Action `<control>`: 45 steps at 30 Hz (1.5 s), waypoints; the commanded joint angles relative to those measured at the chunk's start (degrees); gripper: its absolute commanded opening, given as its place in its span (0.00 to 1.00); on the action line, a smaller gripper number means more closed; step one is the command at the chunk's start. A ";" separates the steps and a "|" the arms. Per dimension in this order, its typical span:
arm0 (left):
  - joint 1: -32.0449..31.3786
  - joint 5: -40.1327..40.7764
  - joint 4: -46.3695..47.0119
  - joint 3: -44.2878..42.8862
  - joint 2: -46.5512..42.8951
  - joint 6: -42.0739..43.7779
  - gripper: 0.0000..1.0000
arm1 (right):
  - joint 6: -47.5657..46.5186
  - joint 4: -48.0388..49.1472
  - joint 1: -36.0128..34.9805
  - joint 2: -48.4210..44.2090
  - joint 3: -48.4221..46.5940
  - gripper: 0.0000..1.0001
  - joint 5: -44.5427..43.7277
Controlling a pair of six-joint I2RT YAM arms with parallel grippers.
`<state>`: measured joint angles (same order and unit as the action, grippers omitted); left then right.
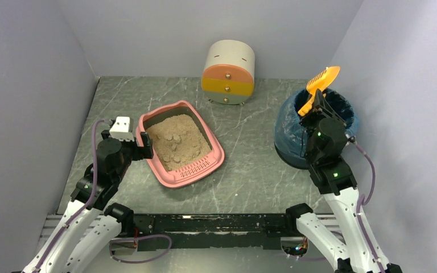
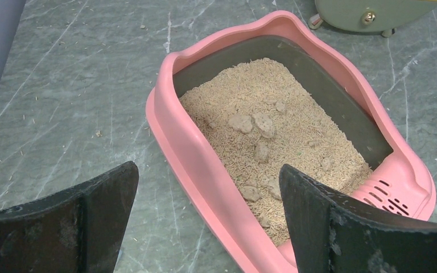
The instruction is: Clean the litter box
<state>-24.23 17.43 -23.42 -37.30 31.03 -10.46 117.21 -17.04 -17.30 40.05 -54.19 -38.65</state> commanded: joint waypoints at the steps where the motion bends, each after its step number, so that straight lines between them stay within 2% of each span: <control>1: -0.53 0.92 0.75 0.06 -0.16 0.61 0.98 | -9.99 -1.72 0.53 2.92 -6.11 0.00 -2.47; 9: -0.55 1.72 0.69 0.50 -1.72 0.80 0.98 | -40.19 -5.22 0.48 7.34 -12.07 0.00 -2.47; 12: -0.49 2.22 0.80 0.52 -1.94 0.75 0.98 | -48.63 -6.93 0.47 7.67 -12.99 0.00 -1.27; 16: -0.51 3.29 -0.03 -0.13 -1.18 0.61 0.98 | -66.14 0.65 0.51 6.83 -9.82 0.00 3.24; 18: -0.53 3.03 -0.13 -0.23 -0.89 0.68 0.98 | -73.74 1.49 0.51 7.12 -9.61 0.00 6.17; 20: -0.55 3.00 -0.16 -0.31 -0.67 0.78 0.98 | -79.36 0.72 0.49 7.43 -9.81 0.00 7.38; 22: -0.49 2.76 -0.18 -0.29 -0.47 0.96 0.98 | -81.14 -0.59 0.46 7.42 -9.80 0.00 7.58; 25: -0.55 2.36 0.03 -0.07 -0.70 1.14 0.98 | -91.27 1.55 0.50 8.37 -9.21 0.00 15.64; 28: -0.51 2.25 0.36 0.11 -0.92 1.06 0.98 | -106.06 5.52 0.51 9.16 -7.56 0.00 30.44; 32: -0.51 2.29 -0.06 -0.17 -0.66 0.97 0.98 | -114.34 10.57 0.50 8.68 -5.51 0.00 35.69; 35: -0.48 2.16 -0.31 -0.32 -0.83 0.88 0.98 | -120.96 8.17 0.40 11.35 -8.22 0.00 41.12; 38: -0.50 2.24 -0.15 -0.36 -1.07 0.78 0.98 | -128.01 5.90 0.21 13.46 -9.88 0.00 50.55; 45: -0.52 1.34 -2.48 -2.68 -0.62 -4.86 0.98 | -142.60 7.83 -1.23 10.44 -6.66 0.00 61.97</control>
<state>-24.29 19.35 -24.14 -37.15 30.37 -11.88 -12.97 -11.46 -17.82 53.30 -62.15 13.32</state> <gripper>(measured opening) 0.979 0.290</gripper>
